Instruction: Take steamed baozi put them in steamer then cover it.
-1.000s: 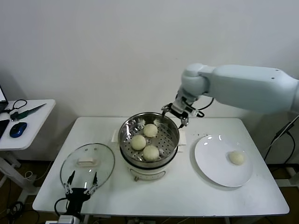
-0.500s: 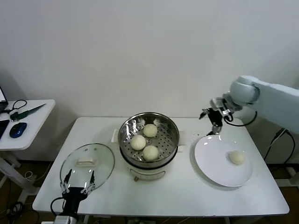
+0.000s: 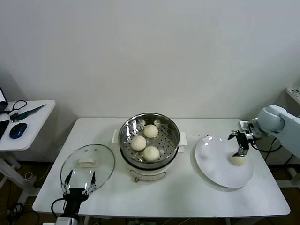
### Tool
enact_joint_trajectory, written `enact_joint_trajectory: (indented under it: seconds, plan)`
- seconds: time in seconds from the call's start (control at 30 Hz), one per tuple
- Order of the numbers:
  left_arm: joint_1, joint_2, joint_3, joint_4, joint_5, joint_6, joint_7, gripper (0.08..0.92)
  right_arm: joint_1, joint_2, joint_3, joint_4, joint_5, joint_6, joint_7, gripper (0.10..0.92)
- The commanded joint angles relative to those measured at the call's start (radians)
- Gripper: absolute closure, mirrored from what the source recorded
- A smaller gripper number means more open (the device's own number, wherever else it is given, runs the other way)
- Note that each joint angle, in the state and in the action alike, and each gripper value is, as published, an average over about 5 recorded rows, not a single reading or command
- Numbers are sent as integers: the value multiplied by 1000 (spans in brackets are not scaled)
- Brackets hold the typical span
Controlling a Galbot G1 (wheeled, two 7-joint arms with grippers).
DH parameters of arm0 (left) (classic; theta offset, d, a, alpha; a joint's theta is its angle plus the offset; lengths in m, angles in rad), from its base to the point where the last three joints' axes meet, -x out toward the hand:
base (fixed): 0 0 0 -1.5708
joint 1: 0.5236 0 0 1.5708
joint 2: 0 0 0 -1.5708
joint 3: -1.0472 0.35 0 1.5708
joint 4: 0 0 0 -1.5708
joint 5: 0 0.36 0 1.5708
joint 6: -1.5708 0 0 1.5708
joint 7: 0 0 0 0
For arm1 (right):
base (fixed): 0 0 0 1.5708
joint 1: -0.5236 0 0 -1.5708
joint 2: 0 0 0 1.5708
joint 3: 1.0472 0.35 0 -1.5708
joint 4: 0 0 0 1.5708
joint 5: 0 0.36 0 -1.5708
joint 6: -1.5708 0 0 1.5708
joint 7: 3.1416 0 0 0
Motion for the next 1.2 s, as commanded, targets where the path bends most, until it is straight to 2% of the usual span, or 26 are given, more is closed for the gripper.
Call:
enact_joint_trajectory:
  seconds: [0.03, 0.57, 1.2]
  plan:
    - [3, -3, -3, 3, 5, 0, -1, 177, -187, -3, 168, -109, -123, 15, -6, 203]
    - [2, -4, -21, 26, 3, 0, -2, 177, -163, 198, 166, -318, -198, 47, -5, 203]
    - [0, -6, -22, 28, 4, 0, -3, 177, -140, 188, 100, -305, -148, 44, -14, 203]
